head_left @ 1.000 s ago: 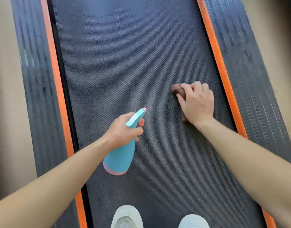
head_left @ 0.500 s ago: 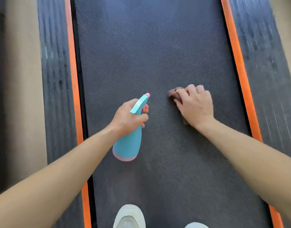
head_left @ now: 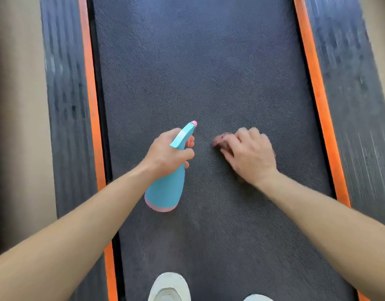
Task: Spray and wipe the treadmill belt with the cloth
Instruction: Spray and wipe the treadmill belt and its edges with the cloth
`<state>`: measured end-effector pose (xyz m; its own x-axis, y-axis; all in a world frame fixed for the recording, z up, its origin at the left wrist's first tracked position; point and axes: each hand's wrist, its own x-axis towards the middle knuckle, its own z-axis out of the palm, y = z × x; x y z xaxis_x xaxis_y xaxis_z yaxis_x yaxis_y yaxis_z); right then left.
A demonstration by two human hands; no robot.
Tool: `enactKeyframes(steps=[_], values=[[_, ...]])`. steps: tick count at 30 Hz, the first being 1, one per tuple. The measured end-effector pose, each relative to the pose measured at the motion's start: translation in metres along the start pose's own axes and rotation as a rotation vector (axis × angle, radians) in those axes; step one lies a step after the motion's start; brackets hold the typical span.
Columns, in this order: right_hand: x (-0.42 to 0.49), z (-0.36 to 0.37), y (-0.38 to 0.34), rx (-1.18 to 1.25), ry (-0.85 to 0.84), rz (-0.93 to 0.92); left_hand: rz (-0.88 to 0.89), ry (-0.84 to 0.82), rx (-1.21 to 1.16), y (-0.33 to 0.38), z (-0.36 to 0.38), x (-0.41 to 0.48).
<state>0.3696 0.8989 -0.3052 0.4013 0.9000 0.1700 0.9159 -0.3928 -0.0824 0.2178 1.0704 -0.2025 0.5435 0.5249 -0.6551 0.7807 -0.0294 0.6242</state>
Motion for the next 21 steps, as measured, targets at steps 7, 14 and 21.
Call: enactKeyframes(steps=[7, 14, 21], values=[[-0.003, -0.005, -0.017, -0.014, -0.013, 0.051, 0.035, -0.003, -0.003, -0.004, -0.011, -0.003], [-0.038, -0.003, -0.024, 0.045, -0.074, -0.239, 0.030, 0.050, -0.064, -0.010, -0.016, -0.002], [0.070, 0.009, -0.021, -0.046, -0.023, 0.054, 0.018, 0.120, -0.106, -0.023, -0.015, -0.005]])
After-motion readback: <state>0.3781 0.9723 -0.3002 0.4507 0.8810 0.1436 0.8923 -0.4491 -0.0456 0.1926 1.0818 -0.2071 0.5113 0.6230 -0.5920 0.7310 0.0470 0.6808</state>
